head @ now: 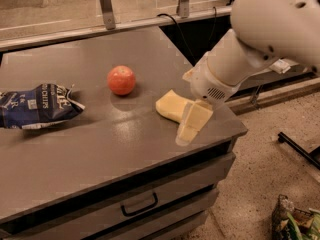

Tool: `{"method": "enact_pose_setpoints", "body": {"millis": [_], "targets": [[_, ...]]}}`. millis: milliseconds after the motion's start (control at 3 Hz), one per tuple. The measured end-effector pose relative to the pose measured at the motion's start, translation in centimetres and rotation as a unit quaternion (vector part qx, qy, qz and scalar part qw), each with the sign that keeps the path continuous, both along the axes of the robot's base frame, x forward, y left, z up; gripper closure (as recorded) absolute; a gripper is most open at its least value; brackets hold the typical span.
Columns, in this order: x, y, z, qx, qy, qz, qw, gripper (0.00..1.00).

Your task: Move sponge near blue chip bag

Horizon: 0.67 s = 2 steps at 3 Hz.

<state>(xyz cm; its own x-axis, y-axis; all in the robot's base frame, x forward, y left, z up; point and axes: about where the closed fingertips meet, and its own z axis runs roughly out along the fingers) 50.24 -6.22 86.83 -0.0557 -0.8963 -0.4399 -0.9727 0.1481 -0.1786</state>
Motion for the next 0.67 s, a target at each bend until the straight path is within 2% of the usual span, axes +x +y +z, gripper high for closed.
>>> {"method": "enact_pose_setpoints", "body": {"millis": [333, 667], "targets": [[1.4, 1.3, -3.5, 0.012, 0.015, -0.005, 0.9998, 0.18], [2.0, 2.0, -4.9, 0.02, 0.03, -0.005, 0.9993, 0.41]]}}
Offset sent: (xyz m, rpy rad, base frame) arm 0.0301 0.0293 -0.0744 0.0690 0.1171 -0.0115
